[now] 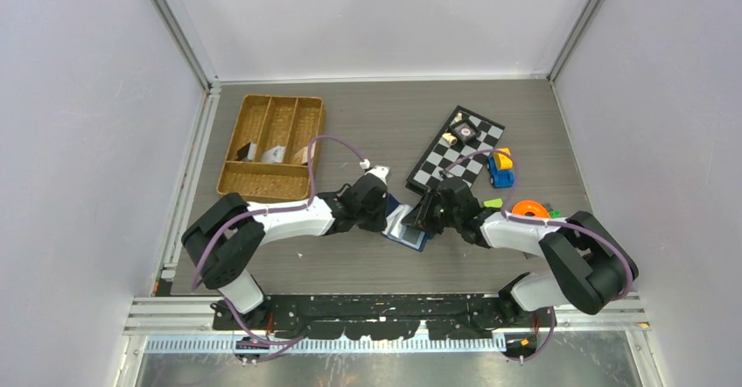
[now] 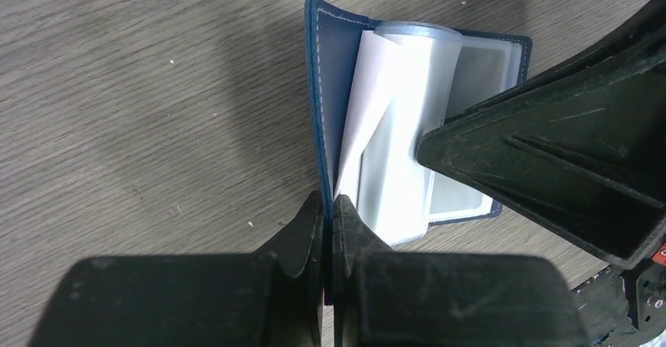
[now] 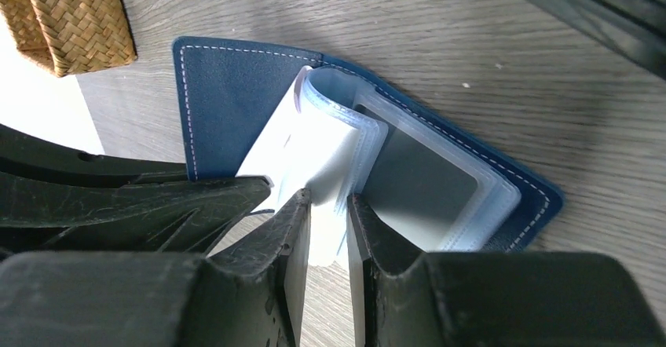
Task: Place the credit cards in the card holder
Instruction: Turn over the card slot in the card holder.
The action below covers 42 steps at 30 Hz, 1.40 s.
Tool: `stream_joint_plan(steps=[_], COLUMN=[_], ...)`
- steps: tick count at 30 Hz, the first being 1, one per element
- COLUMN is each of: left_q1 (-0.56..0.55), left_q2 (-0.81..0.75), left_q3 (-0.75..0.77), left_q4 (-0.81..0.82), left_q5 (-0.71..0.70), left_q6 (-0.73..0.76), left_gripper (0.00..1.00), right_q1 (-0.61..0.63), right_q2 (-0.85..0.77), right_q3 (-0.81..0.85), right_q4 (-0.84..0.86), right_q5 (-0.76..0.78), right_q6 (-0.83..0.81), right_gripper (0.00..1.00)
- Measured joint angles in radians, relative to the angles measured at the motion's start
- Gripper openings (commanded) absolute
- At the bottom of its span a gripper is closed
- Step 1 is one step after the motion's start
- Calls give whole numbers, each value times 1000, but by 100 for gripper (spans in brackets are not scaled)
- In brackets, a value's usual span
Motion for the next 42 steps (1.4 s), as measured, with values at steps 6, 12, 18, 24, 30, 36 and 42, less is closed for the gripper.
stream_joint_plan(steps=[6, 12, 18, 24, 30, 36, 42], left_q1=[8, 7, 7, 7, 8, 13, 20], left_q2=[-1, -25, -60, -85, -86, -85, -82], left_q3=[-10, -20, -20, -20, -17, 11, 14], left_q4=[10, -34, -75, -86, -86, -82, -57], left_q5=[16, 8, -19, -37, -46, -54, -53], left_q6=[11, 60, 110, 138, 157, 159, 156], left_gripper=[40, 52, 53, 53, 52, 41, 24], right_q1=[0, 0, 0, 0, 0, 0, 0], right_q2=[25, 31, 45, 54, 58, 58, 55], right_q3=[0, 11, 26, 40, 54, 55, 58], right_q4=[35, 13, 6, -13, -37, -38, -51], right_q5=[-8, 19, 34, 41, 47, 48, 49], right_q6=[14, 19, 21, 21, 18, 17, 15], right_gripper=[25, 25, 25, 24, 24, 24, 26])
